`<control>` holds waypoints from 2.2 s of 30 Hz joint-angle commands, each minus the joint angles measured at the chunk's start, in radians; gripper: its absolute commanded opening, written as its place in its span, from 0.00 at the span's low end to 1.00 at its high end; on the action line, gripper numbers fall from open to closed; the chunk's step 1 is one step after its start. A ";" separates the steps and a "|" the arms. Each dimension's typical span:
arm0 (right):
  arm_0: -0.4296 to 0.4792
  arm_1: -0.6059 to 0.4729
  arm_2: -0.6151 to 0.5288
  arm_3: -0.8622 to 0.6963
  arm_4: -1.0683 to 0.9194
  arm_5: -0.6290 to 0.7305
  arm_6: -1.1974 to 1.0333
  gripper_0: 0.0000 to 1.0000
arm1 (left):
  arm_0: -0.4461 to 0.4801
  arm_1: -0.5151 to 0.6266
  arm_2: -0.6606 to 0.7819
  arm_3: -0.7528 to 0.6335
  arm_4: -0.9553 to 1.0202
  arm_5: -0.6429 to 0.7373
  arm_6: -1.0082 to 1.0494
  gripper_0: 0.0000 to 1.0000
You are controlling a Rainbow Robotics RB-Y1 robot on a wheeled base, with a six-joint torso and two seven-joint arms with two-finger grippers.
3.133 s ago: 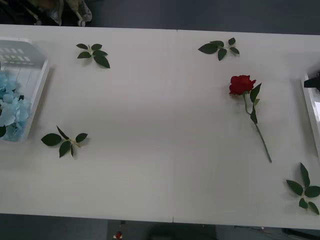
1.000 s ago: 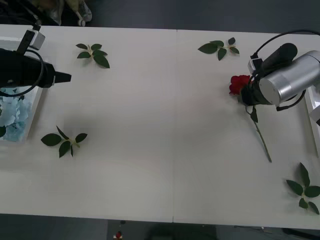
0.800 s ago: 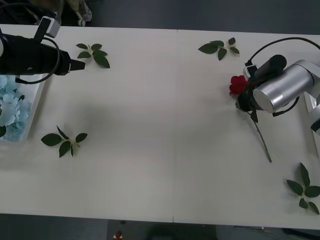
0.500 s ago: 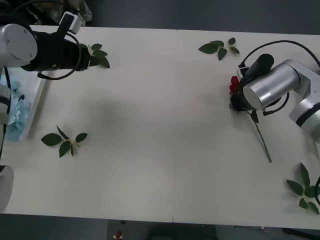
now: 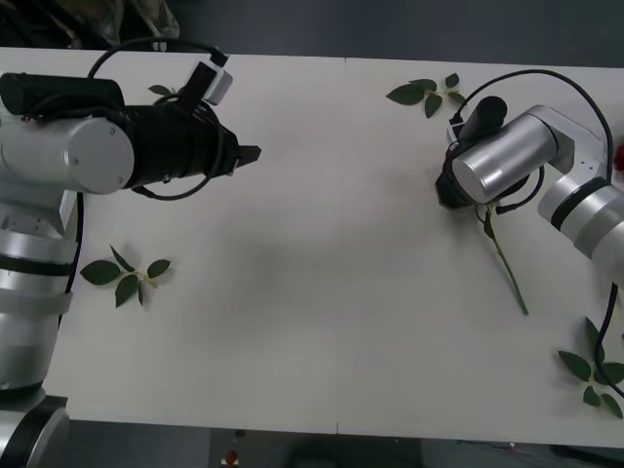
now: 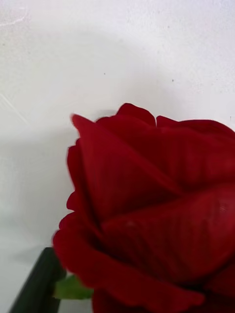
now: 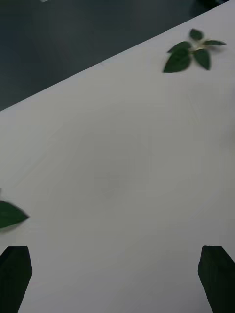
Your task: Put the red flowers into the right box and the blue flowers into the left box
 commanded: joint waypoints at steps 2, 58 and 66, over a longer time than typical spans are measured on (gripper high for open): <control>-0.025 0.004 -0.011 -0.010 0.007 -0.006 -0.038 0.26 | 0.097 0.051 -0.054 -0.155 0.147 -0.030 0.004 1.00; 0.189 -0.470 -0.627 -0.228 -0.288 0.233 0.499 0.00 | 0.275 0.160 -0.120 -0.337 0.343 -0.031 -0.054 1.00; 0.106 -0.492 -0.627 -0.040 -0.280 0.112 0.568 0.00 | 0.275 0.160 -0.120 -0.337 0.343 -0.031 -0.054 1.00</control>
